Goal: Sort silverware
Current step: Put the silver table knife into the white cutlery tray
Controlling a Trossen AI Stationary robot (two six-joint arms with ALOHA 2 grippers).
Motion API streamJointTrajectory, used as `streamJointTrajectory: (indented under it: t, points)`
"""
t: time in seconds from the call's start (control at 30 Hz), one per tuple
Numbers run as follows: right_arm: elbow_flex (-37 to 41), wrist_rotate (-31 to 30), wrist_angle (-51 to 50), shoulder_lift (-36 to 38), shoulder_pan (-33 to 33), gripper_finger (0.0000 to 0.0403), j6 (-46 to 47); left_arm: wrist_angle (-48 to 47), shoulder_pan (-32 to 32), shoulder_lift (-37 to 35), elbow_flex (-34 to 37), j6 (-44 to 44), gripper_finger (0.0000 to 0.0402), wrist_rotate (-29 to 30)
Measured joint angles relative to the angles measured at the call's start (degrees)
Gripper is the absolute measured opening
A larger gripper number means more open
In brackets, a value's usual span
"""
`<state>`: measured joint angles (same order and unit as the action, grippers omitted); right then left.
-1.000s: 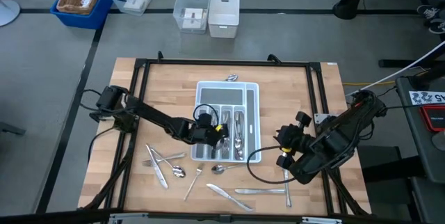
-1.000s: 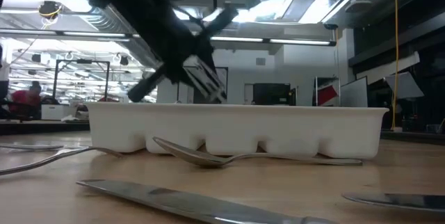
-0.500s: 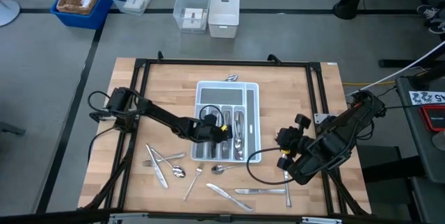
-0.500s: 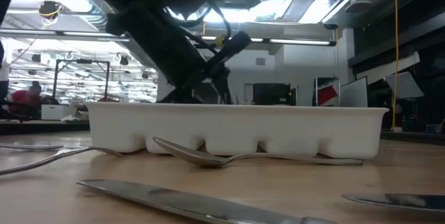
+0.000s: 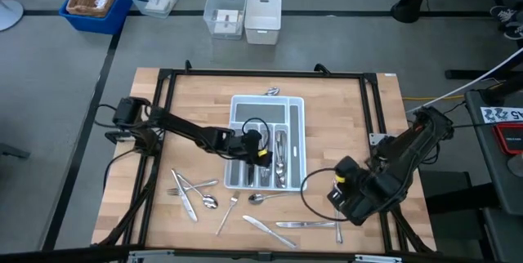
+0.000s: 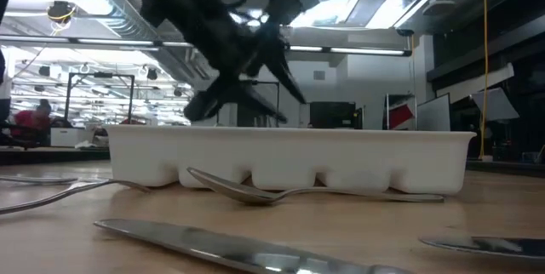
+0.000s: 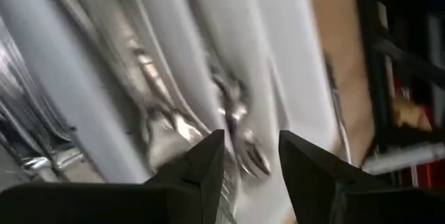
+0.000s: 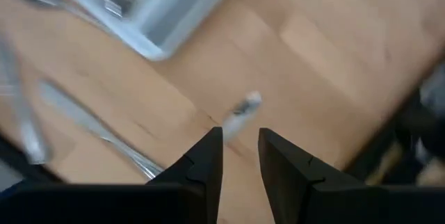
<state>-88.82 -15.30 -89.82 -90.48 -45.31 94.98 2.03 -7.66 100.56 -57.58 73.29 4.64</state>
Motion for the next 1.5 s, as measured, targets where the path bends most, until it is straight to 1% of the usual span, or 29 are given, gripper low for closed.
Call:
streamJointTrajectory:
  t: [0.07, 0.13, 0.23, 0.33, 0.47, 0.57, 0.7, 0.8, 1.0, 1.13, 1.23, 1.43, 1.5]
  points:
    - [3.83, 1.86, 1.26, -0.02, -1.29, 0.0097, 7.27, -0.01, -0.07, -1.73, 0.00, -3.54, 0.0127, -1.23]
    - [6.95, 2.45, 3.81, -0.02, -2.34, 0.0097, 13.82, 0.02, -0.11, -3.36, -0.02, -6.92, 0.0127, -2.27]
    - [11.04, 2.48, 10.32, -0.02, -3.60, 0.0097, 20.28, -0.43, -0.09, -5.46, -0.02, -11.66, 0.0127, -3.82]
    - [14.99, 2.96, 20.00, -0.02, -3.61, 0.0097, 23.09, -0.80, -0.04, -7.83, 0.00, -16.02, 0.0127, -5.11]
    - [20.64, 3.06, 33.03, -0.02, -3.40, 0.0097, 23.48, -3.28, -0.11, -10.86, -0.02, -20.60, 0.0127, -5.65]
    - [24.71, 4.71, 38.61, -0.03, -3.32, 0.0097, 25.25, -5.49, -0.11, -12.60, -0.02, -23.42, 0.0127, -5.68]
    - [28.69, 10.10, 39.40, -0.04, -3.42, 0.0097, 32.53, -8.71, -0.29, -13.80, -0.02, -25.60, 0.0127, -5.65]
    - [30.75, 12.75, 40.37, -0.04, -3.48, 0.0097, 35.15, -11.08, -0.55, -14.09, -0.04, -26.56, 0.0127, -5.57]
    - [33.24, 12.47, 47.73, -0.49, -3.42, 0.0097, 35.29, -15.82, -0.56, -14.09, -0.02, -27.48, 0.0127, -5.54]
    - [33.44, 14.42, 47.99, -2.08, -3.42, 0.0097, 35.30, -16.96, -0.55, -14.09, -0.02, -29.09, 0.0127, -5.52]
    - [33.44, 14.54, 48.46, -3.25, -3.42, 0.0097, 35.29, -16.96, -0.59, -14.09, -0.02, -30.20, 0.0127, -5.53]
    - [33.44, 18.52, 50.09, -5.88, -3.44, 0.0097, 35.30, -16.96, -0.54, -14.09, -0.02, -30.81, 0.0127, -5.50]
    - [33.44, 18.50, 50.84, -6.56, -3.45, 0.0097, 35.28, -16.90, -0.55, -14.09, -0.02, -31.88, 0.0127, -5.49]
